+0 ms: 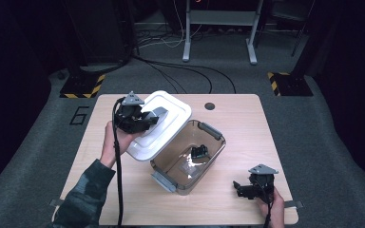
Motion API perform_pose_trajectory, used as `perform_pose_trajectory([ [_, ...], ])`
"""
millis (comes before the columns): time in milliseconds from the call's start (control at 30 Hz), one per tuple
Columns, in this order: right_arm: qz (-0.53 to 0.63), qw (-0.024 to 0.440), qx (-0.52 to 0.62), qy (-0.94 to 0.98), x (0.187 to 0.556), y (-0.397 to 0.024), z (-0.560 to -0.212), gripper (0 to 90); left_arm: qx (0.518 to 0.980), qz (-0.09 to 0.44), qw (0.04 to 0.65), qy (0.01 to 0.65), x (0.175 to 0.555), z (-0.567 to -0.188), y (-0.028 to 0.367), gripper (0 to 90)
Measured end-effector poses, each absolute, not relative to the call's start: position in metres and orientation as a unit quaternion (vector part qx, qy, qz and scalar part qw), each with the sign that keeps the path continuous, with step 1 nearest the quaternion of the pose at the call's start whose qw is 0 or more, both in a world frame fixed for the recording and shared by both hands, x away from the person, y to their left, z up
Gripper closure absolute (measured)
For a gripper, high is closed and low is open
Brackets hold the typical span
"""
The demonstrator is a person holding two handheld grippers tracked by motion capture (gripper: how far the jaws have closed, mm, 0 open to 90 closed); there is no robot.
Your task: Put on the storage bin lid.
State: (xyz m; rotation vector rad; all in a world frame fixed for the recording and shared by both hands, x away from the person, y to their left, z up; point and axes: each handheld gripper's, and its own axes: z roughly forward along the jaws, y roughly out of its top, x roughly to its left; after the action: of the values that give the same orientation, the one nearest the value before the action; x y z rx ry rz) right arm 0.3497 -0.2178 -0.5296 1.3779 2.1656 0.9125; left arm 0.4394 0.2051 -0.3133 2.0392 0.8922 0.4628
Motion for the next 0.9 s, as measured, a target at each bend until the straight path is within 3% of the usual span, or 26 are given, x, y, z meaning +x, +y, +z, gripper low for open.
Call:
perform_pose_trajectory([
  [900,0.328,0.207,0.494,0.778,0.35,-0.218,-0.53,0.0,0.843,0.134,0.412,0.319,0.428,-0.336,0.143,67.0],
])
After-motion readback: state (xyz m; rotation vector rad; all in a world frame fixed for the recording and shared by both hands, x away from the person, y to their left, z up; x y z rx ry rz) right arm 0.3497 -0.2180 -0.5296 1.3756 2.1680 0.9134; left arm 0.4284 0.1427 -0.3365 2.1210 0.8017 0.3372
